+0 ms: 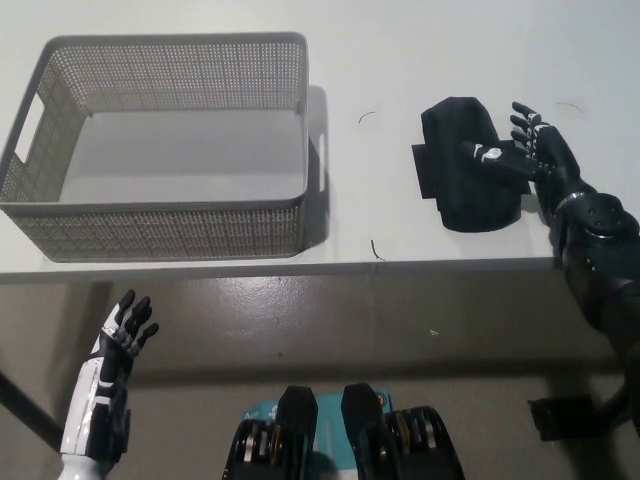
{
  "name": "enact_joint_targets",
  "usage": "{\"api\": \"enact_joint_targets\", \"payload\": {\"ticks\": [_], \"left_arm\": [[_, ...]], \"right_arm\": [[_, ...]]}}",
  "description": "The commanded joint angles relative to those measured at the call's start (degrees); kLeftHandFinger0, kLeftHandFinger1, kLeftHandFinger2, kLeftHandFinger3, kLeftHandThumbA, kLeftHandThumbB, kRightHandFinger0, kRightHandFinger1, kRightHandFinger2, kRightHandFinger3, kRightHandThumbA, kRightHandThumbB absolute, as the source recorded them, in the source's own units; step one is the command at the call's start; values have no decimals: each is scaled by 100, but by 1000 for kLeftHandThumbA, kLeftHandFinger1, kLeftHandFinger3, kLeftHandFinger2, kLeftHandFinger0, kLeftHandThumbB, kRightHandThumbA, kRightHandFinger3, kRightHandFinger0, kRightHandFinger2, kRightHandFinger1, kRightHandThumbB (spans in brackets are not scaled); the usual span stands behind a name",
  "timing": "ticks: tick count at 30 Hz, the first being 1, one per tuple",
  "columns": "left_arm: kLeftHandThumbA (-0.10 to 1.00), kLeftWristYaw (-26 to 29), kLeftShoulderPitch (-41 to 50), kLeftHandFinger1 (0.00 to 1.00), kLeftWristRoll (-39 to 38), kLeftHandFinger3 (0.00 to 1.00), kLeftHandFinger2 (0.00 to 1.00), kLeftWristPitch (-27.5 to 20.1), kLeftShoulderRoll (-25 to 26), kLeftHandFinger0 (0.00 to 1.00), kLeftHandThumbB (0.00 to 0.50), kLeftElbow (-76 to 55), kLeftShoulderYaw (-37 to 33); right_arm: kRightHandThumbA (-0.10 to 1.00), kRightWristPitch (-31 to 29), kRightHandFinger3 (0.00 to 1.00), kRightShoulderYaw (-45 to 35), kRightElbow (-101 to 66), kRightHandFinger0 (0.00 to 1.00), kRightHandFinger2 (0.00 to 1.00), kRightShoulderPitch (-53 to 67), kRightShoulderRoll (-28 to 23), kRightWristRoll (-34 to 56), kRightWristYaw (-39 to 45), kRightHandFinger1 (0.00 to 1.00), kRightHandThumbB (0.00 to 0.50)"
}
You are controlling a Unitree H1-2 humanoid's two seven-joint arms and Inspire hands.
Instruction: Use the right hand to push the pencil case on the right hand side to the container on the left side
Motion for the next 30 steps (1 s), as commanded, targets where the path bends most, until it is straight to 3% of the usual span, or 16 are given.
{"api": "enact_joint_targets", "payload": {"ticks": [1, 12, 24, 28, 30], "left_arm": [[966, -58, -8, 1000, -71, 1000, 1000, -78, 47, 1000, 260, -285, -9], [969, -48, -107, 1000, 7, 1000, 1000, -22, 64, 1000, 266, -307, 17], [962, -78, -202, 1000, -38, 1000, 1000, 17, 90, 1000, 271, -279, 16], [963, -87, -199, 1000, -38, 1000, 1000, 89, 104, 1000, 272, -339, 10], [973, -114, -215, 1000, -69, 1000, 1000, 40, 140, 1000, 255, -319, 20]], "right_arm": [[1000, -1, 1000, 107, 50, 1000, 1000, -109, 132, -131, -79, 1000, 313], [1000, -49, 1000, 188, 48, 1000, 1000, -373, 552, -92, -121, 1000, 348], [1000, -40, 1000, 19, 27, 1000, 1000, -527, 1202, 40, -188, 1000, 323], [1000, 5, 1000, -309, 11, 1000, 1000, -569, 1484, 359, -21, 1000, 346], [1000, -44, 1000, -410, -6, 1000, 1000, -603, 1624, 404, 7, 1000, 315]]}}
